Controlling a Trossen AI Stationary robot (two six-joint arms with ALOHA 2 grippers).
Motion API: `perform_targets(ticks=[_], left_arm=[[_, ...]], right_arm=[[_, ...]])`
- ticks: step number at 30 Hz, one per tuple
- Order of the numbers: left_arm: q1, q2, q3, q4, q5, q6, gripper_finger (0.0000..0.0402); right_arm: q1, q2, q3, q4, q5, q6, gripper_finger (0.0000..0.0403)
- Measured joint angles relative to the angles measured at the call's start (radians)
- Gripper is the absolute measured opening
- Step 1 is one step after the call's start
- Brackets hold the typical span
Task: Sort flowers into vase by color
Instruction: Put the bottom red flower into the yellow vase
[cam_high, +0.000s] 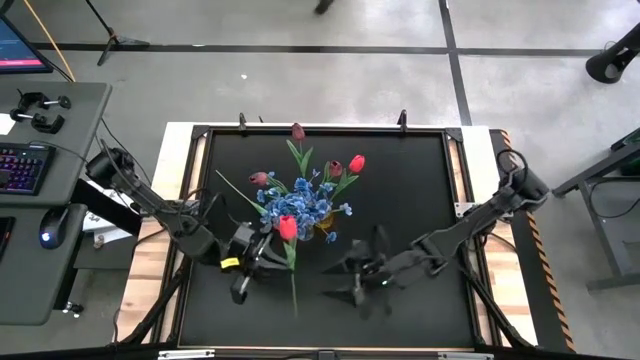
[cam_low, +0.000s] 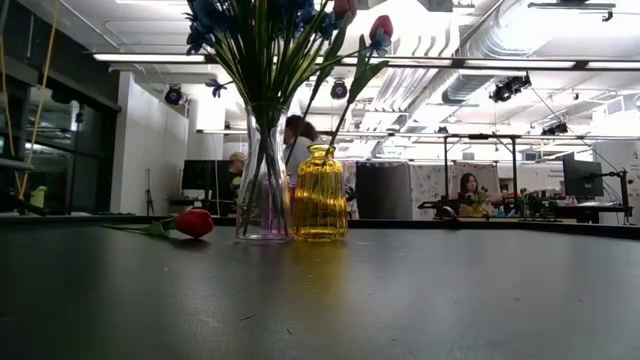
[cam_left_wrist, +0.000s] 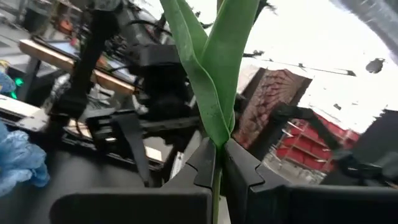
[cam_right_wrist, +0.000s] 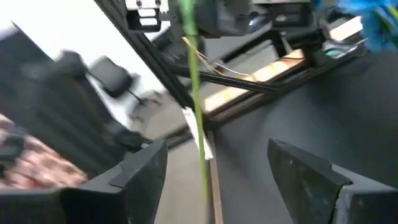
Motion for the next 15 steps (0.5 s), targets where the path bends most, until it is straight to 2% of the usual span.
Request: perform_targets(ticks=[6, 11, 15], left_arm=[[-0.016, 0.031, 0.0, 0.025, -0.067, 0.009, 0.0], [-0.043, 0.057, 0.003, 0.072, -0.133, 0.019, 0.0], [-0.046, 0.099, 0.051, 0.073, -0.156, 0.065, 0.0]], right_arm=[[0.0, 0.116, 0.288, -0.345, 0.115, -0.088, 0.0259], [0.0, 0.168, 0.441, -0.465, 0.161, -0.153, 0.0221], [-0.002, 0.174, 0.489, -0.503, 0.227, -0.156, 0.0182]])
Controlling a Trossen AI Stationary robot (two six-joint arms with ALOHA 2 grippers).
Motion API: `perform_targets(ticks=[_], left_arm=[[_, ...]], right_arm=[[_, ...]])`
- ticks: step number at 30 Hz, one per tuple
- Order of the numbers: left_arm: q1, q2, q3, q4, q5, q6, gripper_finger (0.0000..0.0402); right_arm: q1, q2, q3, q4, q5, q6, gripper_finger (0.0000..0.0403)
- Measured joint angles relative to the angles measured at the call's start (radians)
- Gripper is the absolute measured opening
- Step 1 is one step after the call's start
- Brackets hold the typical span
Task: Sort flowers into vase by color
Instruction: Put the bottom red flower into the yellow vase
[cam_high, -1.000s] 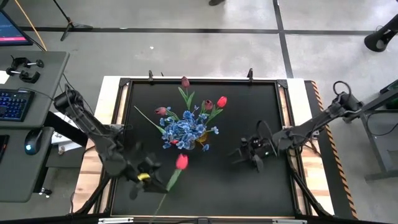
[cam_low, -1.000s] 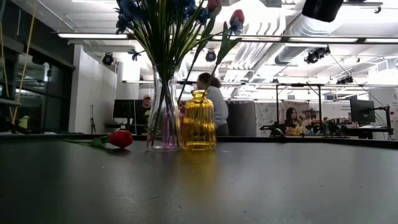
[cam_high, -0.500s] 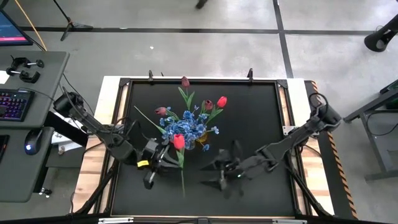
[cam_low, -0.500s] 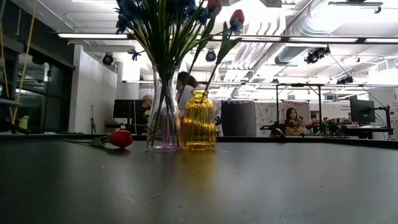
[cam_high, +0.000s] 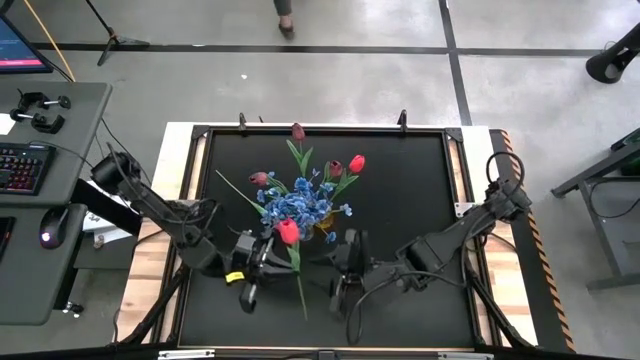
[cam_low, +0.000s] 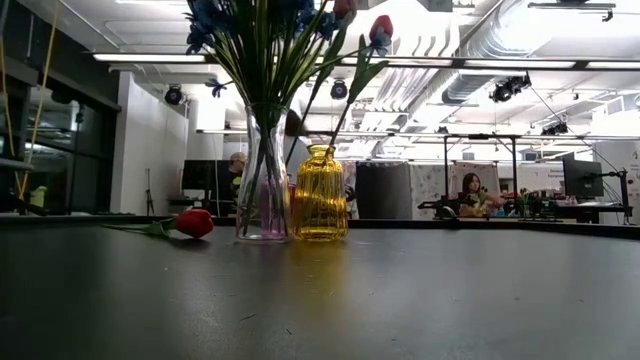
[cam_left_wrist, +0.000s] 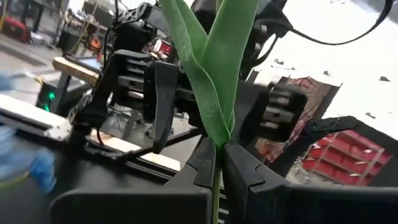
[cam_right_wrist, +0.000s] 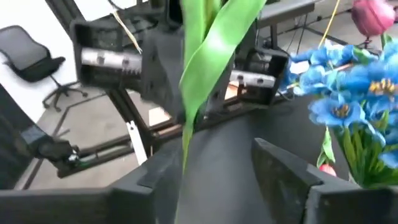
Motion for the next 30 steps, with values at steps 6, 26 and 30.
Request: perform_targets(ticks=[6, 26, 30], left_arm=[[0.006, 0.073, 0.099, -0.001, 0.0, 0.108, 0.0], [0.019, 0.067, 0.124, -0.07, -0.011, 0.127, 0.001], [0.017, 0.008, 0.125, -0.215, -0.009, 0.049, 0.0038]], right_arm=[[-0.004, -0.001, 0.013, 0.009, -0.099, -0.007, 0.0147], [0.005, -0.014, 0.012, 0.009, -0.087, -0.041, 0.0007], [0.019, -0.062, 0.011, -0.056, -0.088, -0.038, 0.0003]])
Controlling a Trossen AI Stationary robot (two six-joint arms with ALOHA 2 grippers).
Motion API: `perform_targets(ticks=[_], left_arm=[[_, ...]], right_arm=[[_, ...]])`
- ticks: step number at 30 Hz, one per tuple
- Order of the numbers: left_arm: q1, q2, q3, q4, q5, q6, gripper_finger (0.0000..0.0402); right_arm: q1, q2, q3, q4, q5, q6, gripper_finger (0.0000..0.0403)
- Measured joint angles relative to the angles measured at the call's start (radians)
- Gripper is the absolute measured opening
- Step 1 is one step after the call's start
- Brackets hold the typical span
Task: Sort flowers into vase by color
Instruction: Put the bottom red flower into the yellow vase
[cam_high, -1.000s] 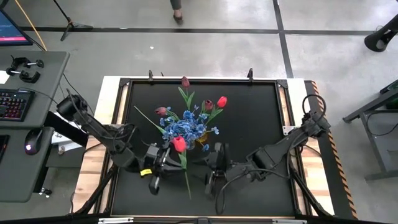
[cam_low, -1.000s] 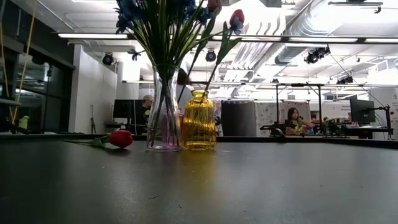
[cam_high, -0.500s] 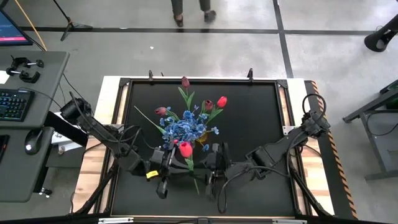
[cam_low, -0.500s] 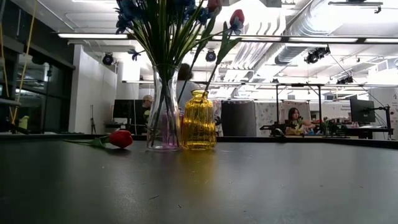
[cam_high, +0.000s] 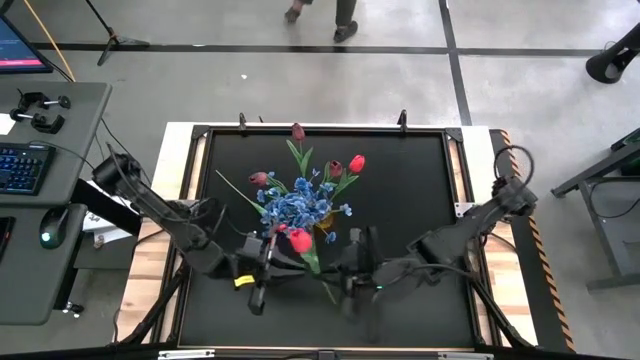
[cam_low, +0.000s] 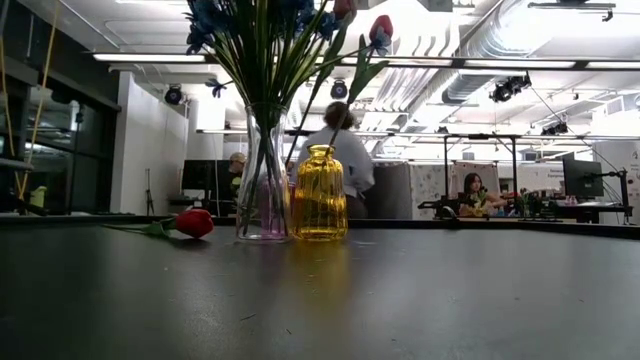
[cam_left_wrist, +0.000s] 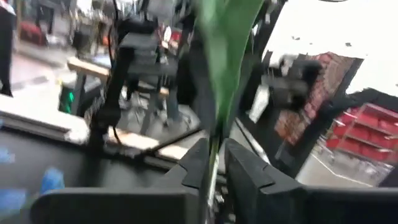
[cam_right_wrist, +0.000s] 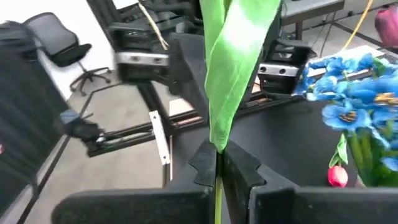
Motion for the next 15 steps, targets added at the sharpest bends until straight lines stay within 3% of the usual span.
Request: perform_targets(ticks=[6, 10, 15], left_arm=[[-0.017, -0.105, 0.0, -0.344, -0.002, -0.208, 0.01], [-0.09, -0.124, -0.014, -0.517, -0.027, -0.383, 0.0126], [-0.237, -0.082, -0.146, -0.336, -0.289, -0.546, 0.013]], right_arm=[[0.045, -0.093, 0.0, -0.145, 0.063, 0.008, 0.0001], [0.122, -0.175, -0.001, -0.39, 0.226, 0.145, 0.0001], [0.262, -0.279, -0.135, -0.668, 0.445, 0.547, 0.0]])
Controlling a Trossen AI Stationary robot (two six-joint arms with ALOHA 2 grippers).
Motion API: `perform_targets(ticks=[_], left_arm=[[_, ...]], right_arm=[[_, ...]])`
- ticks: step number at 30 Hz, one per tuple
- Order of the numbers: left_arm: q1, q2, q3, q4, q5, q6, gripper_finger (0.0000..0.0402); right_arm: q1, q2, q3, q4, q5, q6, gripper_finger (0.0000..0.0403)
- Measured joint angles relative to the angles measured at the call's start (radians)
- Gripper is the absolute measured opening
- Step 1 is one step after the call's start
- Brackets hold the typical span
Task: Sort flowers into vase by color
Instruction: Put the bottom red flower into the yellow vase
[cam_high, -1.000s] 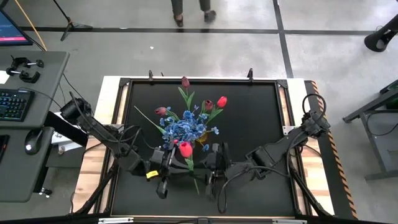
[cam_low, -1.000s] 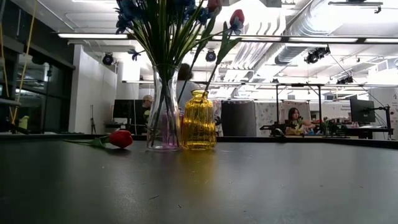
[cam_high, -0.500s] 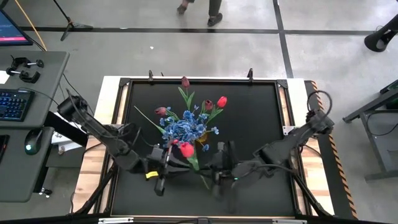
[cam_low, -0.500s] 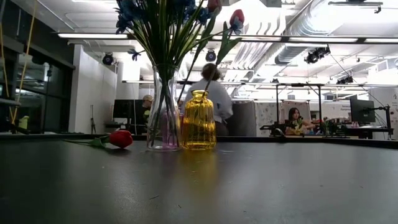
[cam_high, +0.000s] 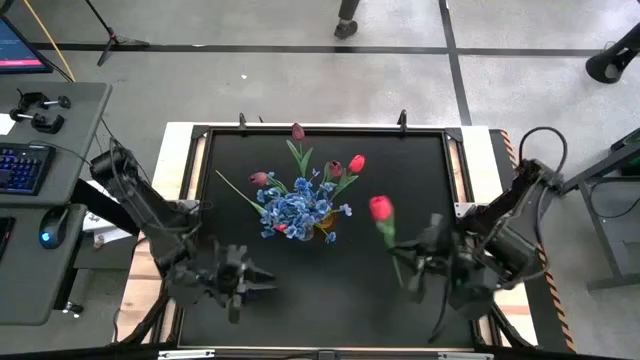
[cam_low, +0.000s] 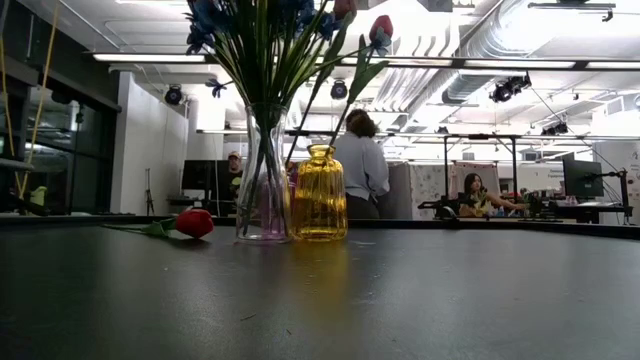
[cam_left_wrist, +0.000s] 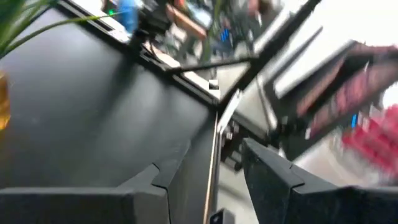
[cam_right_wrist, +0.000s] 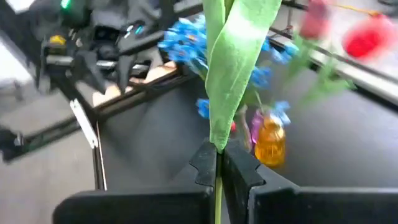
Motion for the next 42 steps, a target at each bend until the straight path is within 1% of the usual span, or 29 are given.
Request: perform_targets(ticks=[1, 3, 4, 6, 8, 9, 13, 15, 17, 19, 22, 26, 30, 33, 36, 42], left_arm=[[-0.024, 0.011, -0.029, 0.056, -0.053, -0.027, 0.0131], [-0.053, 0.033, -0.078, 0.164, -0.125, -0.064, 0.0131], [-0.061, 0.041, -0.095, 0.198, -0.149, -0.078, 0.0131], [-0.065, 0.051, -0.11, 0.251, -0.17, -0.092, 0.0131], [-0.06, 0.051, -0.111, 0.277, -0.172, -0.09, 0.0131], [-0.053, 0.05, -0.111, 0.29, -0.172, -0.082, 0.0131], [-0.027, 0.043, -0.112, 0.377, -0.172, -0.014, 0.0131], [-0.018, 0.042, -0.112, 0.421, -0.171, 0.014, 0.0131], [-0.013, 0.043, -0.112, 0.462, -0.17, 0.04, 0.0131], [-0.012, 0.043, -0.112, 0.491, -0.172, 0.055, 0.0131], [-0.012, 0.043, -0.112, 0.516, -0.173, 0.057, 0.0131], [-0.012, 0.043, -0.112, 0.534, -0.203, 0.057, 0.0131], [-0.012, 0.043, -0.112, 0.536, -0.246, 0.058, 0.0131], [-0.004, 0.043, -0.111, 0.537, -0.252, 0.055, 0.0131], [0.003, 0.043, -0.112, 0.546, -0.25, 0.052, 0.0131], [0.014, 0.043, -0.111, 0.547, -0.25, 0.067, 0.0131]], right_arm=[[0.024, -0.024, -0.057, 0.005, 0.029, 0.069, 0.0], [0.059, -0.066, -0.189, 0.08, 0.068, 0.173, 0.0], [0.065, -0.085, -0.265, 0.149, 0.069, 0.198, 0.0], [0.053, -0.117, -0.417, 0.359, 0.074, 0.186, 0.0], [0.008, -0.145, -0.561, 0.642, 0.061, 0.056, 0.0], [-0.023, -0.157, -0.625, 0.788, 0.026, -0.045, 0.0], [-0.183, -0.196, -0.848, 1.416, -0.192, -0.496, 0.0], [-0.261, -0.223, -0.934, 1.647, -0.255, -0.665, 0.0], [-0.325, -0.255, -1.007, 1.791, -0.269, -0.786, 0.0], [-0.374, -0.285, -1.069, 1.877, -0.274, -0.857, 0.0], [-0.438, -0.303, -1.142, 1.994, -0.287, -0.891, 0.0], [-0.549, -0.266, -1.199, 2.161, -0.399, -0.916, 0.0], [-0.665, -0.183, -1.192, 2.287, -0.501, -0.916, 0.0], [-0.733, -0.12, -1.161, 2.319, -0.565, -0.897, 0.0], [-0.772, -0.062, -1.121, 2.317, -0.633, -0.881, 0.0], [-0.801, 0.028, -1.052, 2.277, -0.643, -0.882, 0.0]])
